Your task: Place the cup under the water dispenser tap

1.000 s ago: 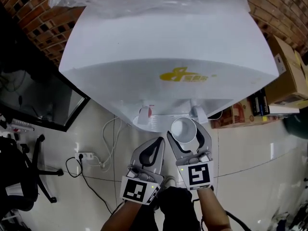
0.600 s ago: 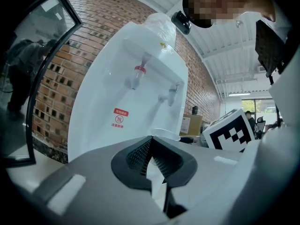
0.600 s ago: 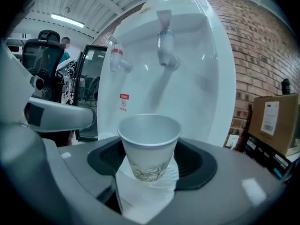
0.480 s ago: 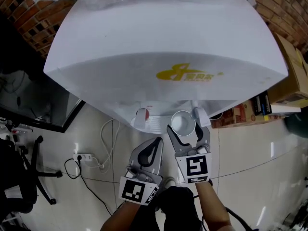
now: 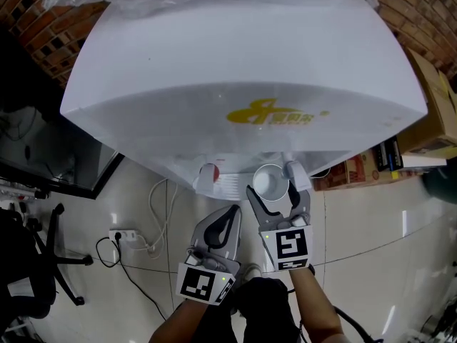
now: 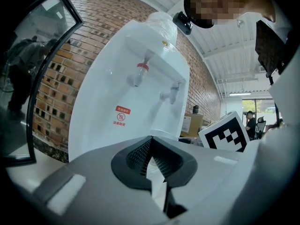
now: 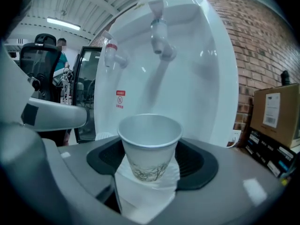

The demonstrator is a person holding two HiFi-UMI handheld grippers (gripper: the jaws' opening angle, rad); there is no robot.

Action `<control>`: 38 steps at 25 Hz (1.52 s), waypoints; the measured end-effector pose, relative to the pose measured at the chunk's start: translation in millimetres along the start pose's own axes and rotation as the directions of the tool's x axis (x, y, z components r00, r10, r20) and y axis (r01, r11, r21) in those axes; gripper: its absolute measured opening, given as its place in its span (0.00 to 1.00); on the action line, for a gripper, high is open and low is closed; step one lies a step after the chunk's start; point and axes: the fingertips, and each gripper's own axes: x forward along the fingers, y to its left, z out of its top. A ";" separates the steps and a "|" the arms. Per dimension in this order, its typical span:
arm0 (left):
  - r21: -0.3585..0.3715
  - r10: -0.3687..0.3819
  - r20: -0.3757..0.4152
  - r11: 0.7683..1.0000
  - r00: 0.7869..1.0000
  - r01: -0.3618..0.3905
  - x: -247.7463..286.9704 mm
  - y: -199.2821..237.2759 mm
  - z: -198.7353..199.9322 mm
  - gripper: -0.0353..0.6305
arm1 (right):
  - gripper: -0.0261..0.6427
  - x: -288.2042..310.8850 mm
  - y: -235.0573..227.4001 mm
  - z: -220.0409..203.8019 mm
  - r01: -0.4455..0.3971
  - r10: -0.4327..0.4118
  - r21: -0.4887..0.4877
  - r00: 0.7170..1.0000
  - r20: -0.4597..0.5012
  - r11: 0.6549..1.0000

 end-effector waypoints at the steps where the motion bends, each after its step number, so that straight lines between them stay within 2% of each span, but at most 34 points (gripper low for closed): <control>1: 0.000 -0.002 -0.001 1.000 1.000 0.002 -0.2 -0.5 -0.2 0.04 | 0.56 -0.2 -0.5 0.3 0.002 -0.002 0.008 1.000 0.004 1.000; 3: 0.000 -0.004 -0.005 1.000 1.000 0.004 -0.5 -1.3 -1.2 0.04 | 0.61 -0.1 -0.9 0.7 0.001 -0.002 0.020 1.000 0.012 1.000; 6: 0.004 -0.004 -0.012 1.000 1.000 0.004 0.5 -1.1 -3.0 0.04 | 0.64 1.6 -0.7 0.1 -0.004 0.004 0.023 1.000 0.015 1.000; 13: 0.004 -0.002 -0.014 1.000 1.000 0.003 -2.5 -3.8 0.6 0.04 | 0.64 -12.1 -2.3 6.6 0.001 -0.003 0.036 0.999 0.036 0.999; 19: 0.008 -0.002 -0.025 1.000 1.000 0.002 -7.3 -13.1 21.6 0.04 | 0.64 -37.3 -2.7 24.9 0.005 -0.006 0.040 1.000 0.030 0.999; 29: 0.006 -0.041 -0.040 0.999 0.998 0.042 -23.5 -52.4 101.3 0.04 | 0.63 -100.3 14.0 117.2 -0.014 0.011 0.049 0.999 0.050 0.999; 38: -0.001 -0.027 -0.031 1.000 0.999 0.027 -54.3 -68.1 206.0 0.04 | 0.54 -146.8 31.4 218.8 -0.031 0.030 0.022 0.999 0.044 0.999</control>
